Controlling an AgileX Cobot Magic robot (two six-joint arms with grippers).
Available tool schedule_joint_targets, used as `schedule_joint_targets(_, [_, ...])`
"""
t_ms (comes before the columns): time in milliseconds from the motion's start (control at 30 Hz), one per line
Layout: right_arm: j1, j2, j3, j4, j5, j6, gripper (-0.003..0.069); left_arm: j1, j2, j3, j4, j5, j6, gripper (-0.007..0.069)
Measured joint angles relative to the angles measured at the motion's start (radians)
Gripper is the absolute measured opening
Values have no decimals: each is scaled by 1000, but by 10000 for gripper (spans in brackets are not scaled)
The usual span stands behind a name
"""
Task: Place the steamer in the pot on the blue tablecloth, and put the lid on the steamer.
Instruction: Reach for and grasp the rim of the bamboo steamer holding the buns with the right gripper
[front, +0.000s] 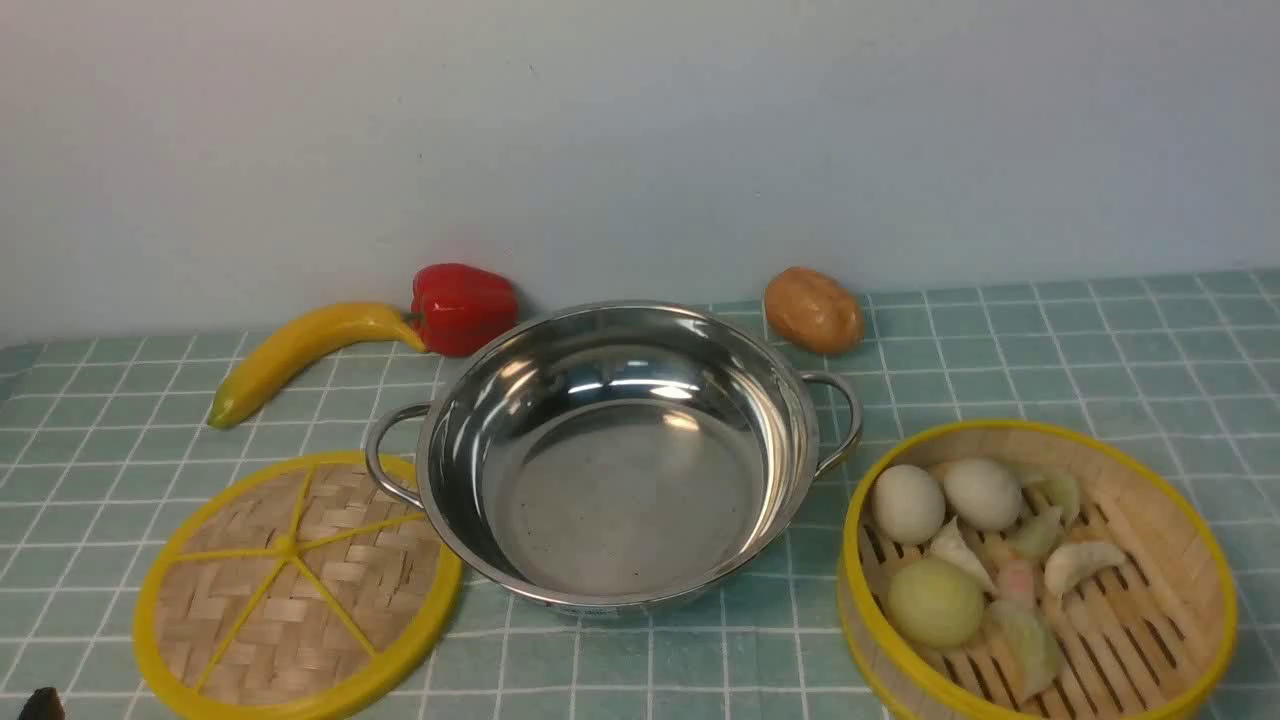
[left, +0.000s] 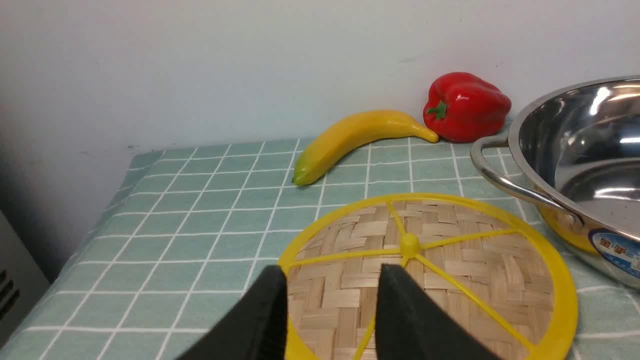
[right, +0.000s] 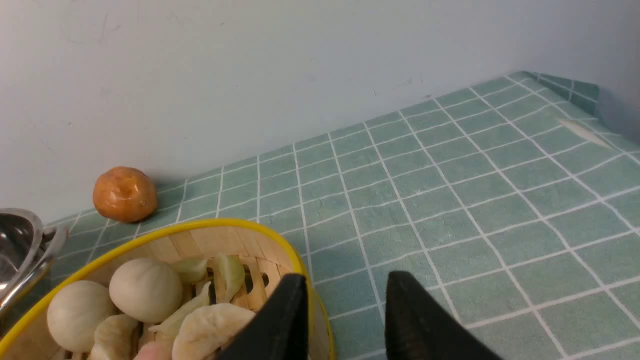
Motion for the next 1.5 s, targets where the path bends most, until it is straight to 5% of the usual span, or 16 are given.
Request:
schedule_joint_targets(967, [0, 0, 0, 0, 0, 0, 240, 0, 1, 0, -2, -2, 0, 243])
schedule_joint_targets(1333, [0, 0, 0, 109, -157, 9, 240, 0, 1, 0, -371, -129, -318, 243])
schedule_joint_targets(1500, [0, 0, 0, 175, -314, 25, 240, 0, 1, 0, -413, -164, -354, 243])
